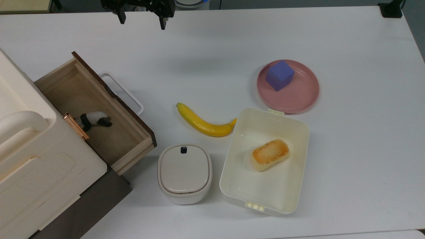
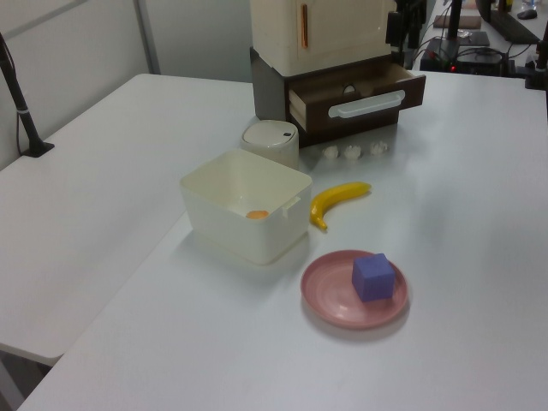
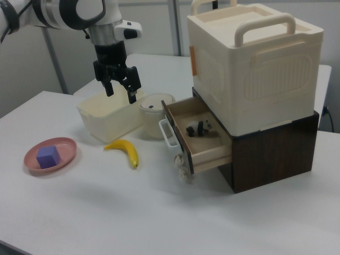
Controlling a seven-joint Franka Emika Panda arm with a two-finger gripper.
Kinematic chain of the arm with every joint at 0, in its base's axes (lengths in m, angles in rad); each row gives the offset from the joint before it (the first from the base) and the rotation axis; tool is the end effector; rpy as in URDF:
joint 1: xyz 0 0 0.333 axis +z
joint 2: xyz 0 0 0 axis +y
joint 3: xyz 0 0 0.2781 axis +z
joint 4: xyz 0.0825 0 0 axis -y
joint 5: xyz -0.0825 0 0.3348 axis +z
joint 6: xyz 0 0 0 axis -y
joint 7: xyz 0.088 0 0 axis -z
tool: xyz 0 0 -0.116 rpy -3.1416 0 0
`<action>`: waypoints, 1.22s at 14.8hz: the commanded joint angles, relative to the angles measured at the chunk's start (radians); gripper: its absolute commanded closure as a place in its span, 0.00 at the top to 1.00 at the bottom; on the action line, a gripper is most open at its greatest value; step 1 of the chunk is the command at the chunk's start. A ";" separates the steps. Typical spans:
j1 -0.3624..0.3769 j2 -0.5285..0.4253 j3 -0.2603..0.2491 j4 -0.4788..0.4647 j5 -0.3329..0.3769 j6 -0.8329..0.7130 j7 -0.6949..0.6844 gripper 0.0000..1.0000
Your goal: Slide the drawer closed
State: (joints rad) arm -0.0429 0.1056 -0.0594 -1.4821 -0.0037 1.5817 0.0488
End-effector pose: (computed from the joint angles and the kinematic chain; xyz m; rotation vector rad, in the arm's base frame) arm 0.5321 -0.0534 0.5613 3.1229 -0.2358 -0.0095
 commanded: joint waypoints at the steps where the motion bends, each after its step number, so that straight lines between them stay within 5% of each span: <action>1: 0.001 -0.020 -0.005 -0.003 0.004 -0.025 -0.021 1.00; 7: 0.006 -0.014 0.004 -0.012 0.008 -0.028 -0.020 1.00; 11: 0.008 -0.009 0.006 -0.023 0.010 -0.031 -0.011 0.74; 15: -0.008 -0.009 -0.003 -0.023 0.083 -0.042 0.057 0.26; 18: -0.014 -0.009 -0.002 -0.040 0.085 -0.032 0.185 0.20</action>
State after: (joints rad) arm -0.0530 0.1118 -0.0566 -1.4951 0.0593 1.5659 0.1210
